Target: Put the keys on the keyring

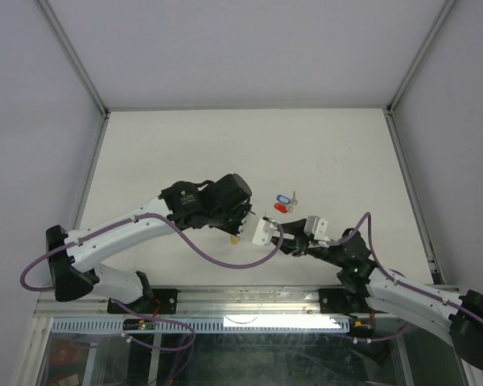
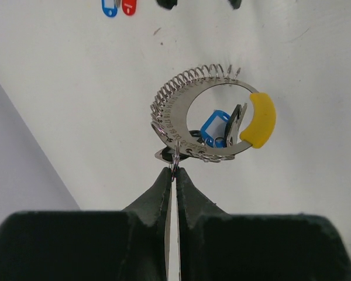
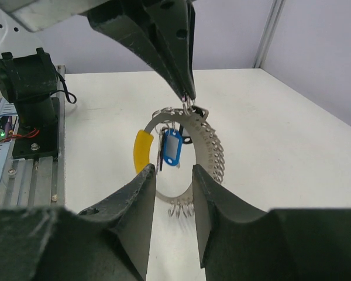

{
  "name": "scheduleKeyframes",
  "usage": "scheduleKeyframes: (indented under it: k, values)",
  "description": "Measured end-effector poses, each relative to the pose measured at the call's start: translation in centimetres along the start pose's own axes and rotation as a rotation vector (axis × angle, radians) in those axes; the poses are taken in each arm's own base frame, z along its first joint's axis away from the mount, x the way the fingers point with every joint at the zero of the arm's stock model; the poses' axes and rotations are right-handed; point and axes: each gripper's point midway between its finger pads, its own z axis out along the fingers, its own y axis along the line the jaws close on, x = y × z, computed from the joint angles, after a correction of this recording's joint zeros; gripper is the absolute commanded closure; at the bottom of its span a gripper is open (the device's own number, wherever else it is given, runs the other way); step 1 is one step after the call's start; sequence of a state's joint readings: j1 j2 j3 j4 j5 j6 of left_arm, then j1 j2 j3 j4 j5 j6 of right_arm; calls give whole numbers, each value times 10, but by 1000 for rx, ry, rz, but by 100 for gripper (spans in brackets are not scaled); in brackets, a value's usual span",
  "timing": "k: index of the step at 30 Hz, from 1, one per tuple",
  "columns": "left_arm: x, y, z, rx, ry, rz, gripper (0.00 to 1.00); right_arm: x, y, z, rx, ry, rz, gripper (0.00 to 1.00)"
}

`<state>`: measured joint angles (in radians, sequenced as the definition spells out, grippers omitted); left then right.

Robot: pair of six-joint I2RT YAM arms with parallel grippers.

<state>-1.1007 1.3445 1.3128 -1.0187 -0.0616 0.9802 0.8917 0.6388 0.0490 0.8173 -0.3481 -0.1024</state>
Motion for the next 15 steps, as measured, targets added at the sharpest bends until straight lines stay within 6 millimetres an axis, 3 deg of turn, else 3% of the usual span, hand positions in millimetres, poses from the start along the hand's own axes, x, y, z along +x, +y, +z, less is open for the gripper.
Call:
scheduleKeyframes:
  k: [4,15]
  values:
    - [14,9,-4,7,123,8,100,8,0,-1,4,22,15,66]
    - [40,0,9,94,405,104,100,23,-1,0,23,53,65,66]
